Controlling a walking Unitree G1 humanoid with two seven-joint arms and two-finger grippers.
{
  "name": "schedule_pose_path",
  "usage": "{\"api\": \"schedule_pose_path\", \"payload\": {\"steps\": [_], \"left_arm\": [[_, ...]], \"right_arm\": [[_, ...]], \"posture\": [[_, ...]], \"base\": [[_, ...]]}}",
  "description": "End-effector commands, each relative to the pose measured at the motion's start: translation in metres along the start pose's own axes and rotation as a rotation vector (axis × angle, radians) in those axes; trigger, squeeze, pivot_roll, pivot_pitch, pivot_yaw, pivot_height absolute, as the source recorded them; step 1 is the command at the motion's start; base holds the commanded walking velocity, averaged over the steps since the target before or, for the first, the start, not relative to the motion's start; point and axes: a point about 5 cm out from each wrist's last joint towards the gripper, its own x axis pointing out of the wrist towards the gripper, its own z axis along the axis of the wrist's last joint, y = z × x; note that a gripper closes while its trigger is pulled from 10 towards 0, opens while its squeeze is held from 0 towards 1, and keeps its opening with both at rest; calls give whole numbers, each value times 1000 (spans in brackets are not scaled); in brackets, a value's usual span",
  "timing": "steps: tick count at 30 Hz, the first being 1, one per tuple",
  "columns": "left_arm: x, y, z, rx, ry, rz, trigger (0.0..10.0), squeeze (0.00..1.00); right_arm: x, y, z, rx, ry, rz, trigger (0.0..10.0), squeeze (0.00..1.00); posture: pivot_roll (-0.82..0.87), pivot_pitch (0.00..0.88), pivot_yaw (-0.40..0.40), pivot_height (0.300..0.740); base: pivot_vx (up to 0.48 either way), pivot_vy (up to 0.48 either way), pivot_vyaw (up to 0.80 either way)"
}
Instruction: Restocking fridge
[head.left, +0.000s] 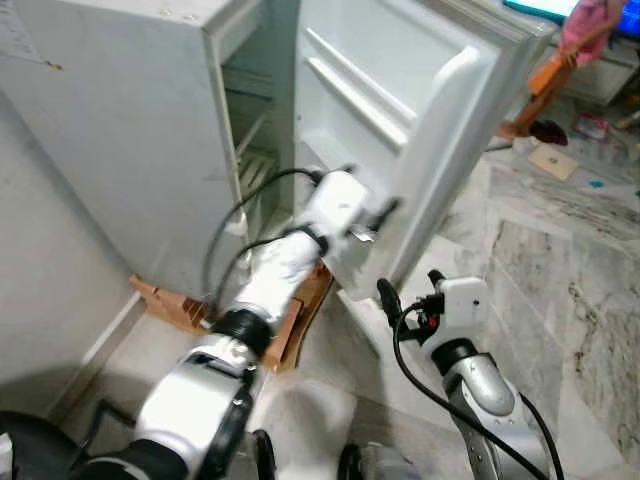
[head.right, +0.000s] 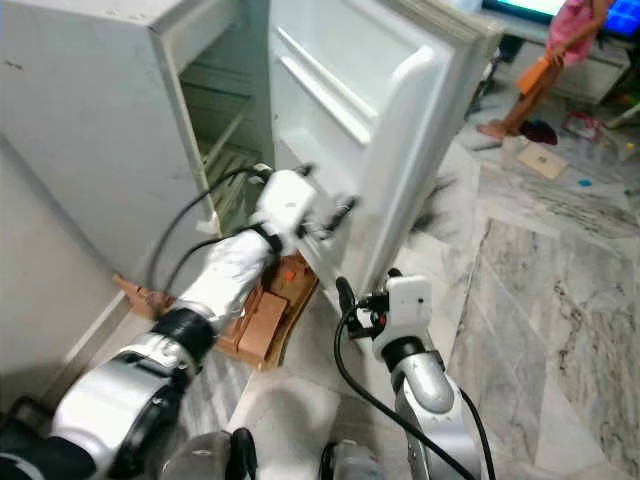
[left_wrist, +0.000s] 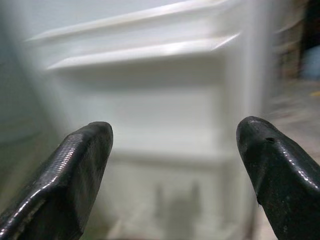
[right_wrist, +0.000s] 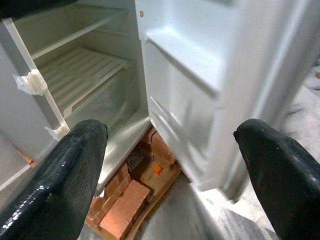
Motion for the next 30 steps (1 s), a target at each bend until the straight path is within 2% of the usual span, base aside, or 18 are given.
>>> {"api": "schedule_pose_path", "payload": {"steps": [1,3,4,7,9,10,12,13,18,22,27,30], "left_arm": [[-6,11,-5,-19,25,43,10000,0],[-14,22,-9,-40,40,84,10000,0],[-14,22,-9,-40,40,84,10000,0],[-34,39,-20,-10,59,180,10000,0],[-39,42,-22,-4,63,196,10000,0],[-50,44,-25,0,70,222,10000,0],[-54,45,-26,-4,72,229,10000,0],[-61,42,-25,16,71,212,10000,0],[-72,37,-24,20,81,176,10000,0],[-79,38,-25,6,97,200,10000,0],[-88,37,-24,0,124,209,10000,0],[-100,35,-29,-48,155,231,10000,0]], "right_arm": [[3,0,0,-2,-8,2,10000,0],[5,1,1,-1,-14,2,10000,0],[5,1,1,-1,-14,2,10000,0],[9,-1,3,2,-26,-6,10000,0],[10,-2,3,1,-28,-7,10000,0],[11,-2,4,-5,-33,-5,10000,0],[12,-2,4,-7,-35,-4,10000,0],[15,-2,8,-17,-51,4,10000,0],[25,-3,20,-28,-95,5,10000,0],[32,-4,27,-23,-123,-8,10000,0],[32,-5,24,10,-125,-46,10000,0],[27,-11,13,16,-93,-90,10000,0]], "posture": [[-26,67,-39,740],[-26,67,-39,740],[-26,67,-39,740],[8,68,-40,740],[8,68,-40,740],[26,69,-36,740],[30,70,-35,740],[48,76,-24,740],[48,87,-14,740],[40,89,-9,740],[46,95,-17,740],[39,93,-25,740]], "base": [[0,0,0],[0,-480,0],[0,-480,0],[0,-480,0],[0,-480,0],[0,-480,0],[0,-480,0],[0,-472,0],[0,-461,0],[0,-455,0],[0,-426,0],[0,-426,0]]}}
